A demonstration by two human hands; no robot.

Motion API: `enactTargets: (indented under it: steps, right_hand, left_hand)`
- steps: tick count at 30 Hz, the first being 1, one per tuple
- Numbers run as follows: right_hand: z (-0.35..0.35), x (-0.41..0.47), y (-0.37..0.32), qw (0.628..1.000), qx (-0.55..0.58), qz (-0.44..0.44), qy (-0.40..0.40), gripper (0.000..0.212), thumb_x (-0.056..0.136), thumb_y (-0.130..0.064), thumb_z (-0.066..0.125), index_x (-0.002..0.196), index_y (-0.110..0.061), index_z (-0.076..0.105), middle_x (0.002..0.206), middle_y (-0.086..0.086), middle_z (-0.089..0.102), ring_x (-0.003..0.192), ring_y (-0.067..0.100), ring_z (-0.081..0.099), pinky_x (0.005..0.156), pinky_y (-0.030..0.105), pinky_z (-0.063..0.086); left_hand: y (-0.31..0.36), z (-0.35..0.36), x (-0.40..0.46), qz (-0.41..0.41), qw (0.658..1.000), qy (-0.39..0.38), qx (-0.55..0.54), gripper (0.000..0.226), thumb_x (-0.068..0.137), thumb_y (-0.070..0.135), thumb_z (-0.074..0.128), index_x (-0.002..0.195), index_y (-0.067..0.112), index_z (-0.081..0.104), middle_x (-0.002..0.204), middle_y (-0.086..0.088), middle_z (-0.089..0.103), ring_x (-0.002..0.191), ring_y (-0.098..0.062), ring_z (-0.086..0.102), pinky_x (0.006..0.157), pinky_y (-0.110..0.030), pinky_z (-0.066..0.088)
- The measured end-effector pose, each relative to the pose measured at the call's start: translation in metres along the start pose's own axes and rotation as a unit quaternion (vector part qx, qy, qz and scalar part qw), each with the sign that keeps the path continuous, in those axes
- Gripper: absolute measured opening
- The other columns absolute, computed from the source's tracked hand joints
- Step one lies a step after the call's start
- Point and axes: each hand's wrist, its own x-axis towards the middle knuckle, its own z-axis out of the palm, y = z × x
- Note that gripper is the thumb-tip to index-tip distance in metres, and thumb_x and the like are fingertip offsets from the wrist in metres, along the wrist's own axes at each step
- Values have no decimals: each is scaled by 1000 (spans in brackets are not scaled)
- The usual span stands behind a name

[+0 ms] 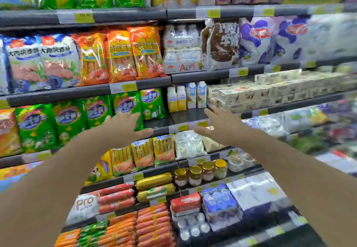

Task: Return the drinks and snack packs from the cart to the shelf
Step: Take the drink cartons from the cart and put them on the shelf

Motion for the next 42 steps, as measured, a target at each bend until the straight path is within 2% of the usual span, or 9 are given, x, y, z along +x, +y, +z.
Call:
enactTargets:
  steps: [4, 8, 12, 19, 23, 28, 34, 38, 42]
  right_hand:
    - [15, -42, 72, 996, -12, 88, 13, 99, 82, -83, 34, 159, -23, 16, 166, 8, 17, 152, 29, 19, 118, 50, 29]
    - [21, -98, 160, 984, -26, 175, 1, 102, 78, -88, 34, 156, -22, 24, 161, 13, 29, 147, 32, 29, 114, 51, 36]
    - [19, -166, 249, 962, -52, 265, -41, 109, 77, -88, 19, 160, -19, 7, 168, 10, 8, 154, 29, 10, 121, 49, 23]
    - [7, -290, 386, 910, -32, 412, -38, 116, 67, -93, 19, 159, -23, 12, 168, 9, 11, 154, 30, 14, 121, 47, 24]
    - [3, -347, 452, 880, -26, 473, -28, 128, 59, -101, 12, 158, -20, 18, 165, 11, 20, 151, 31, 21, 120, 48, 26]
    - [9, -391, 516, 854, -25, 520, -24, 101, 79, -86, 33, 156, -21, 25, 157, 11, 34, 144, 31, 35, 115, 48, 34]
    - [48, -400, 612, 819, -12, 574, 0, 121, 55, -104, 6, 148, -31, 35, 151, 7, 44, 139, 30, 42, 112, 50, 38]
    - [45, -379, 659, 801, 13, 598, -24, 95, 77, -86, 39, 149, -24, 35, 154, 10, 38, 144, 30, 33, 117, 44, 31]
    - [34, -347, 721, 784, 18, 619, -47, 82, 90, -71, 43, 149, -15, 33, 157, 12, 32, 148, 30, 25, 116, 43, 25]
  left_hand:
    - [78, 16, 29, 93, 995, -23, -10, 108, 72, 85, 21, 159, 20, 13, 165, -5, 18, 151, -28, 17, 121, -55, 16]
    - [193, 28, 53, 217, 976, -25, -7, 101, 74, 86, 25, 156, 26, 24, 153, -10, 42, 138, -33, 40, 113, -52, 32]
    - [320, 32, 61, 311, 950, -15, 6, 93, 83, 80, 32, 155, 20, 27, 160, -7, 32, 145, -29, 32, 115, -46, 31]
    - [527, 31, 43, 445, 894, -38, 20, 107, 75, 86, 21, 157, 18, 17, 163, -11, 23, 148, -30, 26, 118, -48, 26]
    - [621, 28, 37, 495, 868, -35, 16, 92, 86, 79, 30, 158, 22, 18, 162, -9, 25, 146, -30, 27, 117, -49, 27]
    - [719, 37, 45, 546, 837, -41, 29, 97, 84, 82, 27, 159, 22, 13, 165, -8, 18, 150, -30, 20, 119, -54, 20]
    - [816, 65, 83, 571, 818, -62, 47, 104, 78, 87, 22, 158, 21, 17, 162, -9, 24, 149, -30, 21, 118, -54, 21]
    - [879, 74, 122, 595, 800, -51, 54, 93, 87, 77, 28, 159, 19, 13, 165, -8, 18, 151, -28, 16, 120, -52, 18]
    - [952, 72, 170, 628, 775, -56, 55, 95, 86, 79, 26, 159, 20, 11, 165, -11, 15, 152, -30, 10, 121, -57, 11]
